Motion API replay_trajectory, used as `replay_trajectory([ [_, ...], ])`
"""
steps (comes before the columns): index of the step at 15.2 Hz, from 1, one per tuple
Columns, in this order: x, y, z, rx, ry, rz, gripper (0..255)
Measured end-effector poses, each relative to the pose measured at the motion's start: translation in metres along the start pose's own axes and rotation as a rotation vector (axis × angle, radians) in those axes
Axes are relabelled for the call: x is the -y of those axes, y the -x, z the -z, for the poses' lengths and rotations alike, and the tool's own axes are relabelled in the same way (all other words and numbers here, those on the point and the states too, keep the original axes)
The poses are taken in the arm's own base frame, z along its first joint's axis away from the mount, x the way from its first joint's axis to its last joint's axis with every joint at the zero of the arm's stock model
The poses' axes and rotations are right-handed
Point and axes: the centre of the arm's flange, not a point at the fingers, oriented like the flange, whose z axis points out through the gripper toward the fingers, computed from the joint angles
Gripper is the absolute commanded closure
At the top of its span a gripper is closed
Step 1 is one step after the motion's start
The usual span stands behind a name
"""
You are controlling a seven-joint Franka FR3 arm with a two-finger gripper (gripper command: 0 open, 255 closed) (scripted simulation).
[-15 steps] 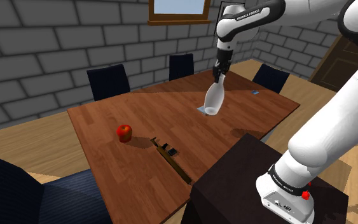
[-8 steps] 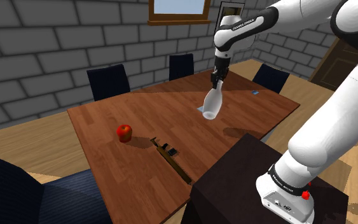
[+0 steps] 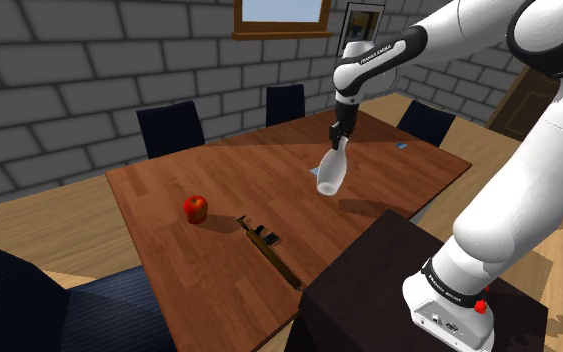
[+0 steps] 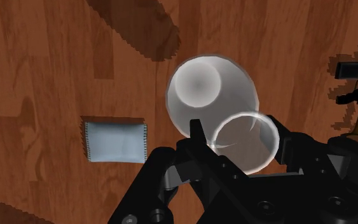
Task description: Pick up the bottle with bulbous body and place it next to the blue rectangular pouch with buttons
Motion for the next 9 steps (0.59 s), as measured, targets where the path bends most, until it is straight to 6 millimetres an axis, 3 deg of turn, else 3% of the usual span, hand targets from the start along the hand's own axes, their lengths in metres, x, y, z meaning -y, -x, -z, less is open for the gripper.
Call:
replay_trajectory([
  [9, 0.0, -0.005, -0.048, 0.0, 0.0, 0.0, 255],
])
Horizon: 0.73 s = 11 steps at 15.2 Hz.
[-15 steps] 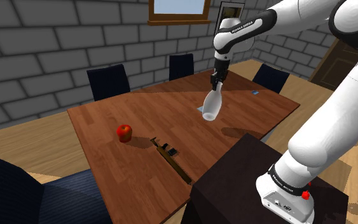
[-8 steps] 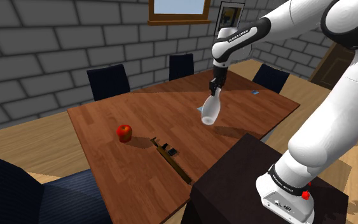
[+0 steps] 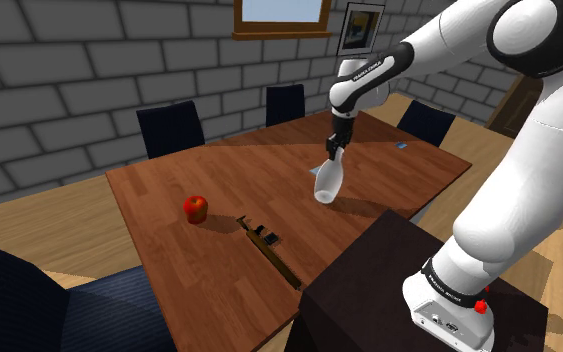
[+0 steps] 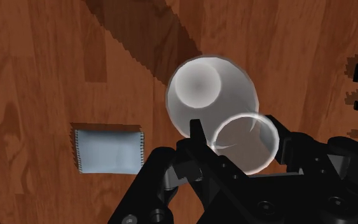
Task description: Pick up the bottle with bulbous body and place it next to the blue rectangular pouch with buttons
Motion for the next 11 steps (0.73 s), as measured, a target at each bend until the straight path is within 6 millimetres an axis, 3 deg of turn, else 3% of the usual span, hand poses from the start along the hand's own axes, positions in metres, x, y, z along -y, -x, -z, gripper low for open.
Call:
replay_trajectory([
  [4, 0.0, -0.001, -0.016, 0.0, 0.0, 0.0, 255],
  [9, -0.001, -0.002, -0.018, 0.0, 0.0, 0.0, 255],
  [10, -0.001, -0.002, -0.018, 0.0, 0.0, 0.0, 0],
  [11, -0.001, -0.002, -0.018, -0.001, 0.0, 0.0, 0],
])
